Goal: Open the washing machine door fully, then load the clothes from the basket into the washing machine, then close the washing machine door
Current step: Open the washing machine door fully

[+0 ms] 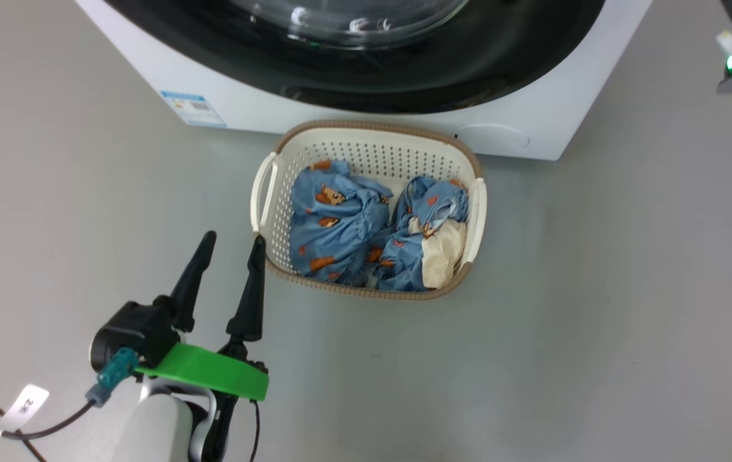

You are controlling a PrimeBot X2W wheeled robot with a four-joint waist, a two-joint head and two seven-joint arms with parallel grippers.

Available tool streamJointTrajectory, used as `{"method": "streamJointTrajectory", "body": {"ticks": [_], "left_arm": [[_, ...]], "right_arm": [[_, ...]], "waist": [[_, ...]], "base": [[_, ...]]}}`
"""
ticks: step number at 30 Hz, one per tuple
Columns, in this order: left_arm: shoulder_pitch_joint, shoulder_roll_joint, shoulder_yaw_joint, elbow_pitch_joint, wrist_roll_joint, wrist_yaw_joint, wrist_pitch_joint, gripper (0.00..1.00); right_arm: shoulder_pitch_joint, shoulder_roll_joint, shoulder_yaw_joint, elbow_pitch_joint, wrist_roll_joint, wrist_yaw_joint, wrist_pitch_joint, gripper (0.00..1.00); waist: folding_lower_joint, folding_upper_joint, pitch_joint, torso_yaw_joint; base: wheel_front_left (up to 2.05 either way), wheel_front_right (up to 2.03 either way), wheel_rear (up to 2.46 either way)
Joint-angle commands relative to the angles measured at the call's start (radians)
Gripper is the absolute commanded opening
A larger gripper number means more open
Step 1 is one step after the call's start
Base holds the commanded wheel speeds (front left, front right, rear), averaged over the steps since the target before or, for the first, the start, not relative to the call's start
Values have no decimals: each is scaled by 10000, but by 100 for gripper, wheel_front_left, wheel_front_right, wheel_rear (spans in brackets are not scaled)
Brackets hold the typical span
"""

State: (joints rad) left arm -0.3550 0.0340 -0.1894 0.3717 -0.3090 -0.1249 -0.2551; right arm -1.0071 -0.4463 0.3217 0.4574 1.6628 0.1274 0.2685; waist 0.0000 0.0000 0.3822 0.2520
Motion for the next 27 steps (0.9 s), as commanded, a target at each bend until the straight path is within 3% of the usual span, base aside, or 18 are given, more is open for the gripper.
{"method": "streamJointTrajectory", "body": {"ticks": [1,27], "left_arm": [[-219,163,221,-287,-94,67,-67,100],[-754,162,-768,-455,-621,187,-67,100]], "right_arm": [[-298,-38,-48,-157,47,33,243,0],[-2157,260,12,1019,-501,33,2215,0]], "waist": [[0,0,256,176],[0,0,1158,765]], "base": [[0,0,0],[0,0,0]]}}
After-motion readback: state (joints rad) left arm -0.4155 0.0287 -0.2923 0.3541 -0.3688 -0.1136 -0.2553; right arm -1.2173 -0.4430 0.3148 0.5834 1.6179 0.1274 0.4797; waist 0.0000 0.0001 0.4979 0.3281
